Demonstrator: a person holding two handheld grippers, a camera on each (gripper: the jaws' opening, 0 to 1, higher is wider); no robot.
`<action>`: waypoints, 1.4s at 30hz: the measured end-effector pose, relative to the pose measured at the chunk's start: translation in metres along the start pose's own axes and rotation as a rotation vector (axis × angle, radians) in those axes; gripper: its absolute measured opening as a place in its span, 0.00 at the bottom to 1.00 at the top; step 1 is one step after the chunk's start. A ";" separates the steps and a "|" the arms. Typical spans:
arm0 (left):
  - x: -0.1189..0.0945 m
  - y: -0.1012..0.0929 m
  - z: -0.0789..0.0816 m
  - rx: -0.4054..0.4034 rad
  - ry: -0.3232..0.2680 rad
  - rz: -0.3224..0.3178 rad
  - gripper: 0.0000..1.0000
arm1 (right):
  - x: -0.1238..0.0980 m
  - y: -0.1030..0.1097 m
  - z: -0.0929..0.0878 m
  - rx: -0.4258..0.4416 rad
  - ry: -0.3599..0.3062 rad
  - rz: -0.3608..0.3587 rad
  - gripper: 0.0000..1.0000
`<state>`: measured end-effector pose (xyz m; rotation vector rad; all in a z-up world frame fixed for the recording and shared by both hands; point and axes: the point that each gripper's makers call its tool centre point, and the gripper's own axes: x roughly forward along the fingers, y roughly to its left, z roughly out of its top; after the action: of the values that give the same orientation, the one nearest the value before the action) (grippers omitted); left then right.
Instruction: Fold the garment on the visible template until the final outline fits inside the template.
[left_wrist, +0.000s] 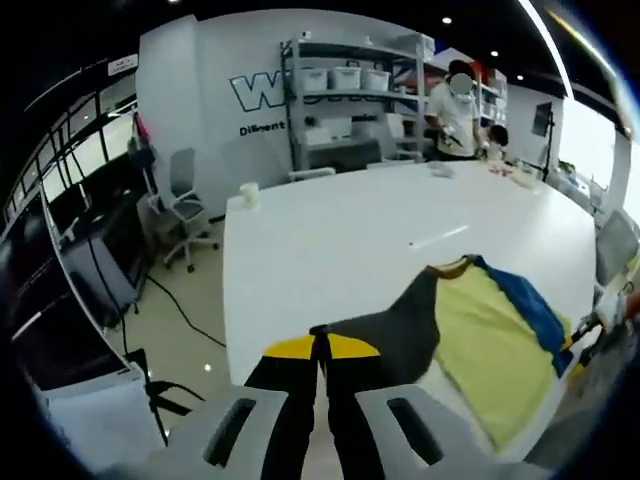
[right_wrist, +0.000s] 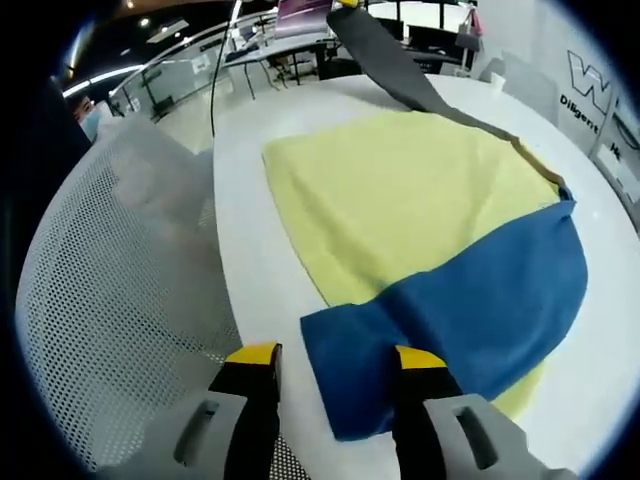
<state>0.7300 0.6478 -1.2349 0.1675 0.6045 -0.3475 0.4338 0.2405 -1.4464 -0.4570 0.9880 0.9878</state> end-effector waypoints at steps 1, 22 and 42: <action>0.001 0.003 -0.004 -0.006 0.006 0.006 0.02 | 0.000 0.000 0.000 0.001 0.004 -0.003 0.41; 0.051 0.042 -0.102 0.058 0.194 0.103 0.02 | 0.001 -0.003 0.001 0.045 0.033 -0.029 0.39; 0.072 0.047 -0.143 0.274 0.301 0.136 0.07 | 0.005 -0.008 0.004 0.058 0.048 -0.058 0.36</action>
<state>0.7266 0.7082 -1.3904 0.5288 0.8365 -0.2741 0.4434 0.2419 -1.4488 -0.4603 1.0386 0.8972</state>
